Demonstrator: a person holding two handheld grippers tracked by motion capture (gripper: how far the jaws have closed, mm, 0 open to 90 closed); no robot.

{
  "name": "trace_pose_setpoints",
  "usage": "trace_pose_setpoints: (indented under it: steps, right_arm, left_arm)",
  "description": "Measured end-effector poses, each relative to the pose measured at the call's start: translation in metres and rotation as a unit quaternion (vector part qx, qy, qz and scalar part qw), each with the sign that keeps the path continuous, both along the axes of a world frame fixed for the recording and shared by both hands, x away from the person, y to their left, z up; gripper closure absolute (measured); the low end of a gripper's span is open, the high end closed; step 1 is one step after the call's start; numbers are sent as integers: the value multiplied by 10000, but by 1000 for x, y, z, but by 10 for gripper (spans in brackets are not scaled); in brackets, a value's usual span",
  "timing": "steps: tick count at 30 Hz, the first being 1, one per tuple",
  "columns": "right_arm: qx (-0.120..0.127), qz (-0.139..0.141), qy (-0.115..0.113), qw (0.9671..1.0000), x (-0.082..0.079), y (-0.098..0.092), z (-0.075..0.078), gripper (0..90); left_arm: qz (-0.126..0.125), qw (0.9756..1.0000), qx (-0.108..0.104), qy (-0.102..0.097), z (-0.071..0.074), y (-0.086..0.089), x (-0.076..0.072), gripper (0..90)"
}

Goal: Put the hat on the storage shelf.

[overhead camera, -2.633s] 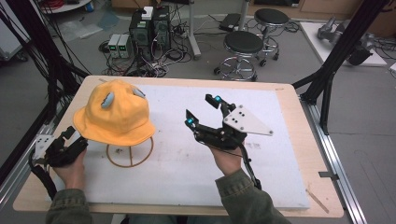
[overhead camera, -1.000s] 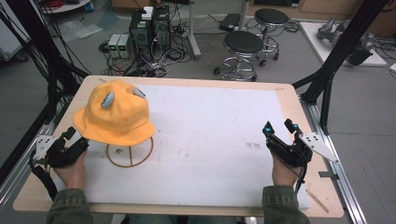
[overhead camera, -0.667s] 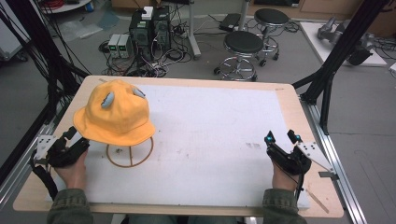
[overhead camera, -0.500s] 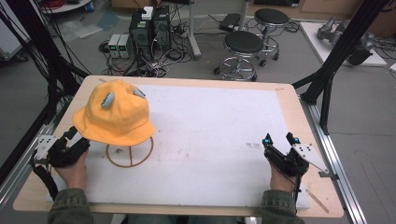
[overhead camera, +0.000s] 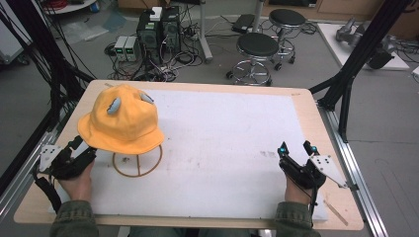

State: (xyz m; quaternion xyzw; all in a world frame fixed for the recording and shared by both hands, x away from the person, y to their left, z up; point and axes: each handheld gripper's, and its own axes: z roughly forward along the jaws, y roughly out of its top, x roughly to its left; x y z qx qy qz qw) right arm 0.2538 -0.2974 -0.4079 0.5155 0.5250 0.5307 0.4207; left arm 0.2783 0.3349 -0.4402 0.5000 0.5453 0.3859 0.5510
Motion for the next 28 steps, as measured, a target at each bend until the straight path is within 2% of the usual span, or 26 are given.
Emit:
trace_pose_setpoints:
  steps: [10,17,28]
  right_arm:
    - [-43,116,-32,9999,0,1,0,214]
    - [101,93,-32,9999,-1,-1,0,214]
    - [85,176,12,9998,1,0,0,214]
  left_arm:
    - [-27,10000,27,39,-1,-1,2,352]
    - [-11,10000,-8,43,-1,-1,1,352]
    - [-23,10000,-5,67,-1,-1,1,352]
